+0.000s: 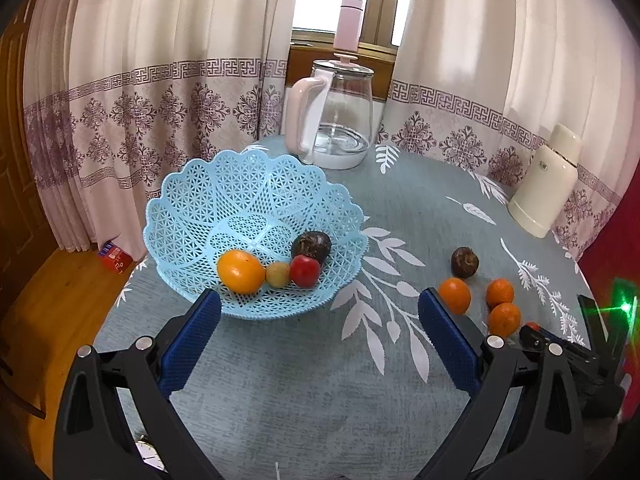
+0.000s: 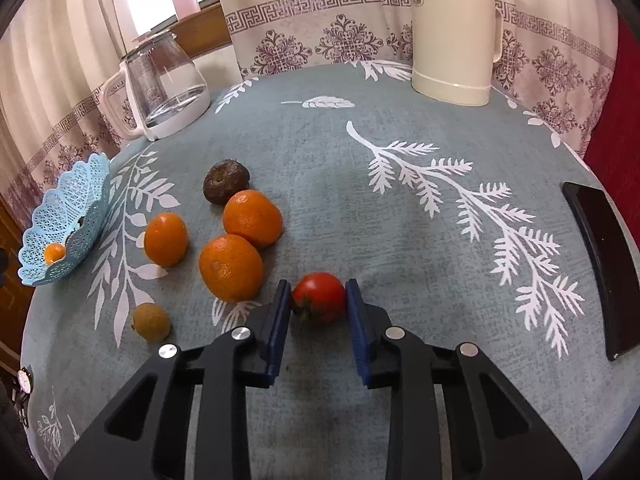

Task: Organize fruits
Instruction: 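Grasp the red tomato on the cloth with the right tool, then grasp an orange with the left tool while the right tool holds the tomato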

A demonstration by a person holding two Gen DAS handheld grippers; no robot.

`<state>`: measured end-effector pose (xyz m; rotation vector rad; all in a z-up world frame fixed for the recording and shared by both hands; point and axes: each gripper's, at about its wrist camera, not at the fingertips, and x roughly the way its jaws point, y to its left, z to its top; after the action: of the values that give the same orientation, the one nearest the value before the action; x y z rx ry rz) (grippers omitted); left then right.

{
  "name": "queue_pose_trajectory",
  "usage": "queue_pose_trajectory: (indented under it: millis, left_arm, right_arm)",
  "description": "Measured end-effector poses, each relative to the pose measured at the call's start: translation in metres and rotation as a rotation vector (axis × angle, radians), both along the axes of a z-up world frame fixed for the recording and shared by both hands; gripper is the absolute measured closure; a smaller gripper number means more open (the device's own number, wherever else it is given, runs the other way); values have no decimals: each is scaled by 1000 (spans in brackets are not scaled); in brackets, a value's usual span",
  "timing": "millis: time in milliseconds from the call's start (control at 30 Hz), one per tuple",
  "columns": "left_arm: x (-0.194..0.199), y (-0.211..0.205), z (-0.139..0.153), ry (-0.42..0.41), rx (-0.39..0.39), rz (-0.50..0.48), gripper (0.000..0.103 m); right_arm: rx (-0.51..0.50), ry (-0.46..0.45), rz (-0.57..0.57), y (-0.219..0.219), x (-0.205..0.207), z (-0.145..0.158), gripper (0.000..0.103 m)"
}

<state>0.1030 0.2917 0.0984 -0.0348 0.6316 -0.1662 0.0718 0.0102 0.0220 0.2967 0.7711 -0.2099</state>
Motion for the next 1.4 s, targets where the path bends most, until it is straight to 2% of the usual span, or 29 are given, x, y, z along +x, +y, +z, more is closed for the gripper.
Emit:
queue_pose_trajectory:
  millis: [267, 500, 833, 1033, 1400]
  left_arm:
    - [-4, -27, -17, 35, 23, -62, 3]
    - [-5, -45, -23, 50, 52, -83, 3]
    - [0, -54, -23, 55, 85, -73, 3]
    - [3, -67, -24, 54, 109, -91, 3]
    - [-1, -137, -30, 25, 149, -257, 3]
  right_arm:
    - [13, -49, -11, -12, -18, 10, 75]
    - [125, -39, 30, -21, -15, 1, 72]
    - [75, 18, 78, -9, 3, -7, 73]
    - [58, 0, 73, -14, -6, -4, 76]
    - [26, -80, -17, -50, -29, 9, 76]
